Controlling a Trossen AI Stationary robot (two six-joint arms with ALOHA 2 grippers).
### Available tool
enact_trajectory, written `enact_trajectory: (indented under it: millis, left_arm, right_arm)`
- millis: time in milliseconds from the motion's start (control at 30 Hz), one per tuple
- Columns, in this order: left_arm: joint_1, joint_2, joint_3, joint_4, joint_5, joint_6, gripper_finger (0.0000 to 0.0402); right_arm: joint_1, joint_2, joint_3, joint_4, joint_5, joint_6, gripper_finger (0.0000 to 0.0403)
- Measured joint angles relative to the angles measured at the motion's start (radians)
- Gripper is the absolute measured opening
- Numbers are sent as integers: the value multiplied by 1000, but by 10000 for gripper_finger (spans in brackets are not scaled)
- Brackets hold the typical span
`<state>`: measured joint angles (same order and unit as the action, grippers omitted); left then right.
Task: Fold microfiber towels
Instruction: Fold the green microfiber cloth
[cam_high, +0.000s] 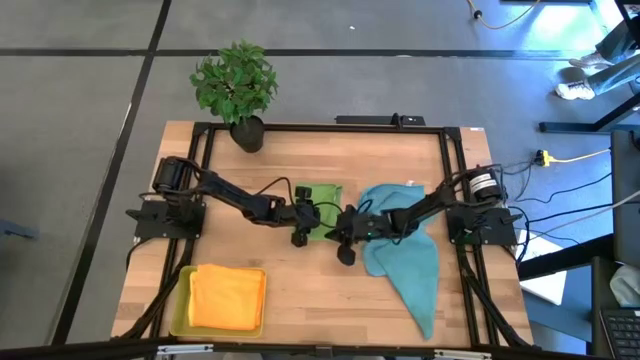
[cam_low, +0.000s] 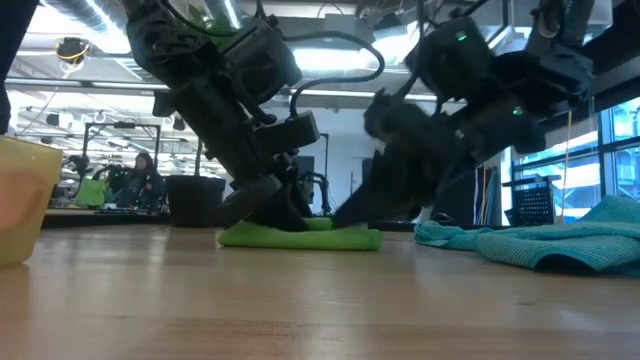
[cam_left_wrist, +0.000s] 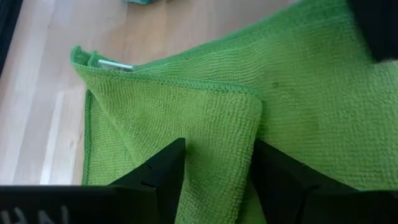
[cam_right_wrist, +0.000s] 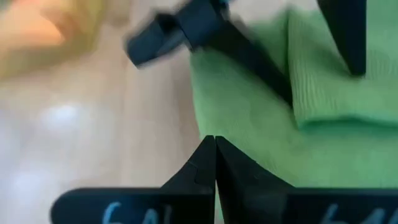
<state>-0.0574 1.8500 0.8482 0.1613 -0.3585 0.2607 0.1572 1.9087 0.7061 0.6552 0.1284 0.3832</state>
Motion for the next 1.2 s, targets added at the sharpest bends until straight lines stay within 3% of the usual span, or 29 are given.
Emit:
enact_trajectory:
  millis: [233, 367, 533, 767, 1000, 1200]
  left_arm:
    - [0, 10, -2, 24, -29, 6, 75]
    - [-1, -20, -2, 24, -121, -21, 10]
    - [-3, -69, -2, 15, -239, -23, 3]
    - [34, -99, -2, -153, -381, -105, 1]
    - [92, -91, -2, -245, -410, -196, 3]
    - [98, -121, -1, -228, -395, -87, 12]
  right_arm:
    - [-23, 31, 30, -82, 0, 63, 5]
    - [-29, 31, 33, -115, -1, 87, 5]
    - [-29, 31, 33, -119, -2, 87, 5]
    - [-29, 31, 31, -121, -18, 101, 5]
    - [-30, 32, 30, -119, -29, 106, 5]
    - [-30, 32, 30, -116, -32, 106, 5]
